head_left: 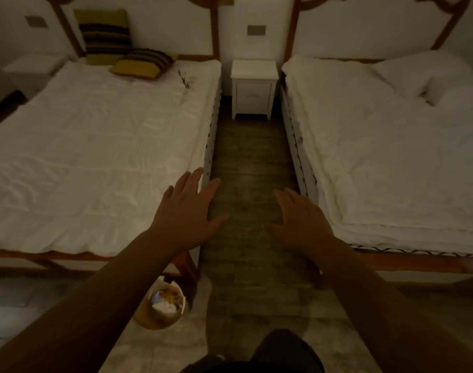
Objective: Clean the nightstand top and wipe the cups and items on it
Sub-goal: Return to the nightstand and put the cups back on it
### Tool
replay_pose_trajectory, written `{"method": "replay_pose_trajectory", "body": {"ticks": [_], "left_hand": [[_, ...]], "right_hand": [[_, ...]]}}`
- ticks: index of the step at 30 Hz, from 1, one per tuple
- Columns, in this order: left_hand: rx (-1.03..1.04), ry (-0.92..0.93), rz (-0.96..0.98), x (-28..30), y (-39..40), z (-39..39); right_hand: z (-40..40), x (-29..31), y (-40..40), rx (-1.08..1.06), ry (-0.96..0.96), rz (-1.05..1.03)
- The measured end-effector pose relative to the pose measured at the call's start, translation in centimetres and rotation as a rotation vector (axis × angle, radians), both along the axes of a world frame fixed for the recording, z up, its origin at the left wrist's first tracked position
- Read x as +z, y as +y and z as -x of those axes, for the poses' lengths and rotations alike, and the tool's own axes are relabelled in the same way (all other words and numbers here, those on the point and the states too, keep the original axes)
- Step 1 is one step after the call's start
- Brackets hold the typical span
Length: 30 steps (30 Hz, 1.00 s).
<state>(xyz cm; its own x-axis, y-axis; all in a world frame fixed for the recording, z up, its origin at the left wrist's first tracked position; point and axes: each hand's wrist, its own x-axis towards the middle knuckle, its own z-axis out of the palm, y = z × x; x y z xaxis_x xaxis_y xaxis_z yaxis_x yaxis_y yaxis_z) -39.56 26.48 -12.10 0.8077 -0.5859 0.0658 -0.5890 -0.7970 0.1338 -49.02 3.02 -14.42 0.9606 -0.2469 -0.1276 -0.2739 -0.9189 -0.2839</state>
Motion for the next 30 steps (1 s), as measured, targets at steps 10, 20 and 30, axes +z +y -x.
{"method": "replay_pose_trajectory", "body": {"ticks": [10,20,30], "left_hand": [[-0.05,0.067,0.002,-1.2,-8.1,-11.5],[-0.037,0.097,-0.057,-0.5,-22.3,-25.7],[-0.01,0.139,-0.016,-2.0,-30.1,-40.6]], "right_hand": [[-9.6,-2.1,-7.9,-0.059,0.068,-0.004],[-25.0,-0.3,-22.2,-0.01,0.121,-0.046],[-41.2,-1.1,-30.0,0.016,0.158,-0.107]]}}
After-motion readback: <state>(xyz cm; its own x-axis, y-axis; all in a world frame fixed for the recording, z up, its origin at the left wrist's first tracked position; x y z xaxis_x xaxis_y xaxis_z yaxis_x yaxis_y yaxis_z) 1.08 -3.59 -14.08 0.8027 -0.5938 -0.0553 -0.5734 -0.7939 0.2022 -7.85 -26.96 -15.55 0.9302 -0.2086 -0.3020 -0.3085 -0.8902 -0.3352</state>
